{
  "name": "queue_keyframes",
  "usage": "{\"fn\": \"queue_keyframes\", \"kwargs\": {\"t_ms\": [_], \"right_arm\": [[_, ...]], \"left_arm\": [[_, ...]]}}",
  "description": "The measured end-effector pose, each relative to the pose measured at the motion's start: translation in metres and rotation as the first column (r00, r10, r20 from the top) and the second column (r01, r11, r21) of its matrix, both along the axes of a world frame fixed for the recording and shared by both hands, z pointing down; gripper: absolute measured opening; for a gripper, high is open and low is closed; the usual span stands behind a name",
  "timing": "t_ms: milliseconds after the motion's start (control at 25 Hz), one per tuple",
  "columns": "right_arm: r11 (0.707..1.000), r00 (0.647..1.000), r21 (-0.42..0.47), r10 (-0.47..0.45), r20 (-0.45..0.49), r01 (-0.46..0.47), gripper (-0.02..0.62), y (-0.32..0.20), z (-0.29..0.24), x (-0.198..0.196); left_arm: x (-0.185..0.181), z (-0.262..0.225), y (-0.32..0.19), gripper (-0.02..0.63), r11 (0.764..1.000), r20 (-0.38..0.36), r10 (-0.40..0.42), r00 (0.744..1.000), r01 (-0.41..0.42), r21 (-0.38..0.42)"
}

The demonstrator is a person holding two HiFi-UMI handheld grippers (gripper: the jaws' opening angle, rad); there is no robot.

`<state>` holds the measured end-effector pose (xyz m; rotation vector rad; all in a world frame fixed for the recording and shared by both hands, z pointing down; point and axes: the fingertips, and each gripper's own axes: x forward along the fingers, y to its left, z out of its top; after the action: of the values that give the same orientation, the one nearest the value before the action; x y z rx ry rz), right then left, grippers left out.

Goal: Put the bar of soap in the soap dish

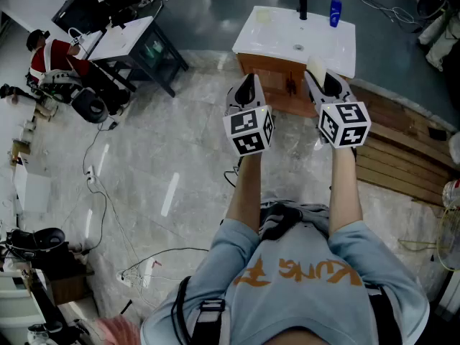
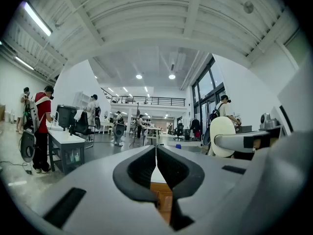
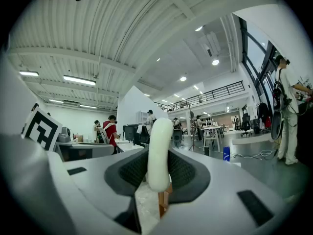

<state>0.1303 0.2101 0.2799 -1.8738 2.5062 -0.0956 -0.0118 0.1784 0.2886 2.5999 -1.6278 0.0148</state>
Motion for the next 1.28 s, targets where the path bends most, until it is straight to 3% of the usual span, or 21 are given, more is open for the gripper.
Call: {"fn": "queue_keyframes", "kwargs": {"t_ms": [440, 840, 1280], "right_arm": [[1.000, 1.000, 0.002, -0.002, 0.004, 0.002, 0.130, -0.003, -0.006, 0.001], [1.000, 1.000, 0.023, 0.016, 0.013, -0.016, 0.130, -0.006, -0.023, 0.013], [0.996, 0.999, 0.089, 0.014, 0.032, -0.017, 0.130, -0.015, -0.045, 0.020]], "left_arm": [[-0.001, -0.012, 0.001, 0.025, 1.000, -0.008, 0.008, 1.000, -0.008, 0.031], [-0.002, -0.022, -0.002, 0.025, 0.999, 0.036, 0.003, 0.999, -0.005, 0.046], [-0.017, -0.043, -0.010, 0.025, 0.995, -0.003, -0.022, 1.000, 0.022, 0.100]]}}
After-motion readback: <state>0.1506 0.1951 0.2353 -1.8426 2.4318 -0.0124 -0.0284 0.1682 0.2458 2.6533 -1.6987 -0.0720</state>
